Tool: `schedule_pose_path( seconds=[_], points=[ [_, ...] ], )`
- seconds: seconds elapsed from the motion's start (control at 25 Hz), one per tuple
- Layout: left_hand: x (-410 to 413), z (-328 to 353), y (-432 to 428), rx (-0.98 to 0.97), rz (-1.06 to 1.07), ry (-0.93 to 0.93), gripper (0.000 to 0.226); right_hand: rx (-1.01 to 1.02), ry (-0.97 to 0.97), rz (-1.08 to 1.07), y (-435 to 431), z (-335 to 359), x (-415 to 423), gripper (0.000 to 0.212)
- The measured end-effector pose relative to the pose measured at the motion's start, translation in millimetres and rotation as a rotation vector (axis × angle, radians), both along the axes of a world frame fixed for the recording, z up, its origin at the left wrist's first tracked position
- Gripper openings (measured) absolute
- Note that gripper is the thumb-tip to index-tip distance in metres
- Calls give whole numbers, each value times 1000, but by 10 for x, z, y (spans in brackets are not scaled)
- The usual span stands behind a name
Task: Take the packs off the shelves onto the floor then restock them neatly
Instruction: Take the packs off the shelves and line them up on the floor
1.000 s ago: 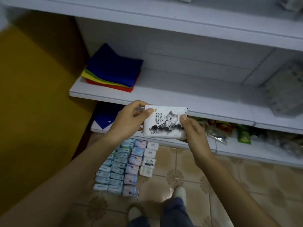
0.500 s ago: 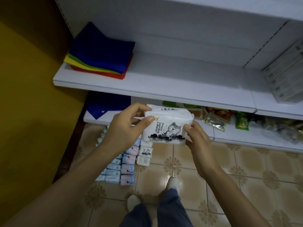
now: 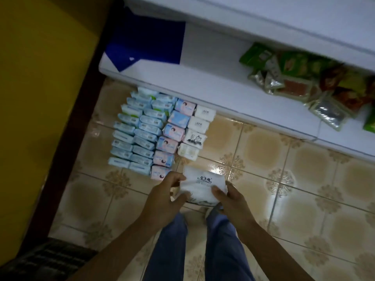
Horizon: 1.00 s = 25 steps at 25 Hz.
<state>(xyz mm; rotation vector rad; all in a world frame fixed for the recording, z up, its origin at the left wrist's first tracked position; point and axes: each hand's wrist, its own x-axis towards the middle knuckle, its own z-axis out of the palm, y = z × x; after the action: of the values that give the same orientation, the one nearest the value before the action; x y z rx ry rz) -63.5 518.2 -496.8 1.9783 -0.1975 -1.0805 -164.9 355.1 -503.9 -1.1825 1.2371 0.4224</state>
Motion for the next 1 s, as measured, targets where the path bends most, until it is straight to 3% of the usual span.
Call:
schedule_pose_path(
  seconds=[0.16, 0.32, 0.52, 0.6, 0.68, 0.72, 0.88, 1.0],
  points=[
    [-160, -1262, 97, 153, 221, 194, 56, 11, 150, 58, 132, -1304, -77, 21],
    [-83, -2542, 60, 284, 95, 130, 42, -102, 184, 175, 241, -2576, 85, 18],
    [63, -3774, -79, 279, 102, 150, 47, -101, 240, 55, 299, -4107, 204, 12],
    [123, -3981, -110, 275, 78, 136, 55, -21, 188, -112, 283, -4358, 301, 26],
    [186, -3926, -123, 275, 56, 98, 57, 114, 115, -250, 232, -4315, 393, 43],
    [213, -3804, -117, 287, 42, 71, 54, 128, 115, -215, 192, -4185, 414, 48],
    [315, -2837, -92, 307, -120, -70, 54, -85, 187, 316, -14, -3176, 414, 61],
    [486, -1809, -151, 303, -342, -360, 63, -454, 15, 721, -177, -2047, 530, 72]
  ],
)
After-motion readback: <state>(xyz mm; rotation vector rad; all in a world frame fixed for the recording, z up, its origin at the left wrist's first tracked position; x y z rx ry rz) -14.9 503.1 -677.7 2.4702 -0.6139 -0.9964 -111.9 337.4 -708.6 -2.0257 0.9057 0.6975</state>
